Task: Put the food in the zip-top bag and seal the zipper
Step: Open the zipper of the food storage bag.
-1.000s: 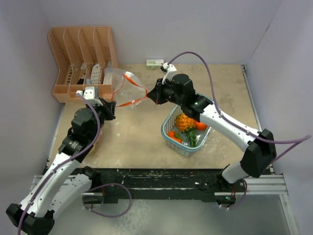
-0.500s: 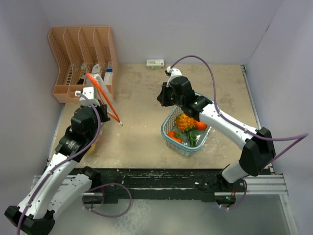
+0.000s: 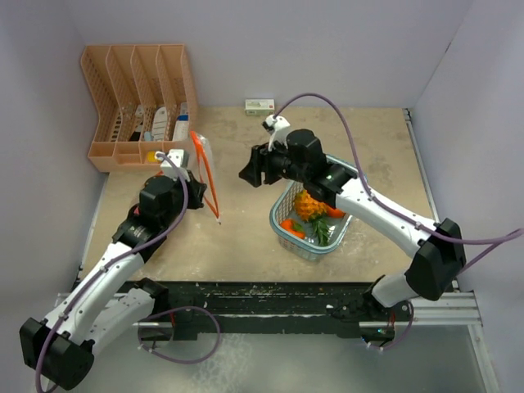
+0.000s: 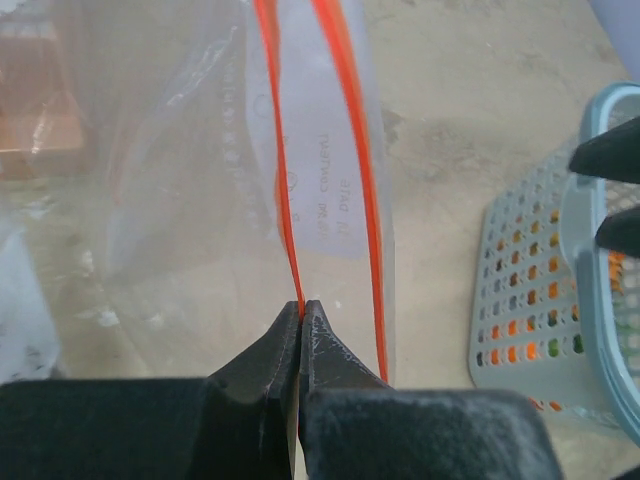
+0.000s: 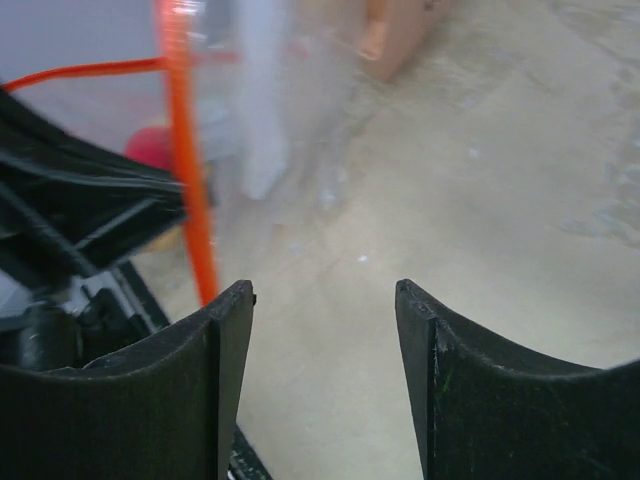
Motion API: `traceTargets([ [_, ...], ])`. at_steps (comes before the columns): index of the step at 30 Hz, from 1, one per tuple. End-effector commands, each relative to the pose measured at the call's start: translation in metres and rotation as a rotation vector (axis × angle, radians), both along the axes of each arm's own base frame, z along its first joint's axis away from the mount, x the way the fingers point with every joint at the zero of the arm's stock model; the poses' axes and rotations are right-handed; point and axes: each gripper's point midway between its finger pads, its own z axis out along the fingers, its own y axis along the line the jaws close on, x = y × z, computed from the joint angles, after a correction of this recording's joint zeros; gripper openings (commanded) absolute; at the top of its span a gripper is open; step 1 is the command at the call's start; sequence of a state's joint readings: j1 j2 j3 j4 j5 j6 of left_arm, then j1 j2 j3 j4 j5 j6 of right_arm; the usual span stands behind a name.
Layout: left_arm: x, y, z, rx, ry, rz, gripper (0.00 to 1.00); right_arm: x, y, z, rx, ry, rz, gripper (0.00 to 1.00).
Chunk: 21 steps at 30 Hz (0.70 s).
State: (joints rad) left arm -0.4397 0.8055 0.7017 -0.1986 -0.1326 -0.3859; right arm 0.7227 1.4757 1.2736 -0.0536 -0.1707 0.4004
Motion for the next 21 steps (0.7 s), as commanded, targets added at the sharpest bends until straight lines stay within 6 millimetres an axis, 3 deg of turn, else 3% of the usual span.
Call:
traceTargets([
  [1,0.003,-0.037,0.033,-0.128,-0.089,-0.162,0.00,-0.024,0.050,0.038,0.122,-0.082,0.177,0.63],
  [10,0.000,-0.040,0.032,-0.147,-0.085,-0.177,0.00,-0.009,0.084,0.034,0.183,-0.044,0.187,0.67],
  [15,0.001,-0.041,0.030,-0.149,-0.079,-0.180,0.00,-0.001,0.087,0.025,0.174,-0.022,0.159,0.67],
  [21,0.003,-0.042,0.022,-0.142,-0.058,-0.182,0.00,-0.006,0.089,0.038,0.224,-0.030,0.174,0.68],
])
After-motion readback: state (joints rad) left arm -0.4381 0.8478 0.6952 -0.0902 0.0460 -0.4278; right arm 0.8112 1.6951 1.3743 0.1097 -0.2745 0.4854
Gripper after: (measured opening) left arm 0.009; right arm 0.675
